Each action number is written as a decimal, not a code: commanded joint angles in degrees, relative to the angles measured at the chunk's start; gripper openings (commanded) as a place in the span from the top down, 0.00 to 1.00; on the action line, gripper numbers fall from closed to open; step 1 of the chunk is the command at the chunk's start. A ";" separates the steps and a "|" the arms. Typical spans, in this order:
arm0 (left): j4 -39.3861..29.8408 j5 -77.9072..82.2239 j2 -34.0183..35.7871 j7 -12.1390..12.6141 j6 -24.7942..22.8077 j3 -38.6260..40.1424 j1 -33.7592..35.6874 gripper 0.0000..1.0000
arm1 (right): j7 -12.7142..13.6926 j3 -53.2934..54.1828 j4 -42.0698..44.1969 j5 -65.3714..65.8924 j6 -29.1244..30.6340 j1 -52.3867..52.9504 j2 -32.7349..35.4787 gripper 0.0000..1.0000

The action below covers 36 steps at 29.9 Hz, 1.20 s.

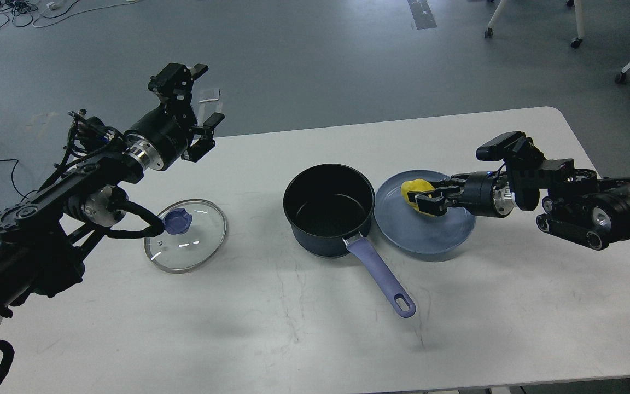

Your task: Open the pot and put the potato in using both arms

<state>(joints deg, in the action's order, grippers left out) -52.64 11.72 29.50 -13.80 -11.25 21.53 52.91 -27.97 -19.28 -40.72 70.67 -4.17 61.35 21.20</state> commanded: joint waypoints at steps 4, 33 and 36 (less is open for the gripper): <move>0.00 0.41 0.03 0.00 0.00 0.00 0.00 0.01 | -0.03 2.22 -2.79 -0.18 -0.14 8.50 2.36 0.90; 0.00 0.33 1.17 0.00 -0.62 0.44 0.18 0.01 | 0.11 2.93 0.55 -17.14 2.85 10.36 -14.26 0.00; 0.00 0.24 1.09 0.09 -0.53 0.70 0.18 0.01 | 0.38 5.11 0.55 -21.00 3.37 10.80 -13.56 0.00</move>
<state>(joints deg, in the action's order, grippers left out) -52.65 12.04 30.67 -13.80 -11.85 22.02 53.09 -27.82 -16.20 -40.00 53.57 -1.37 71.75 6.91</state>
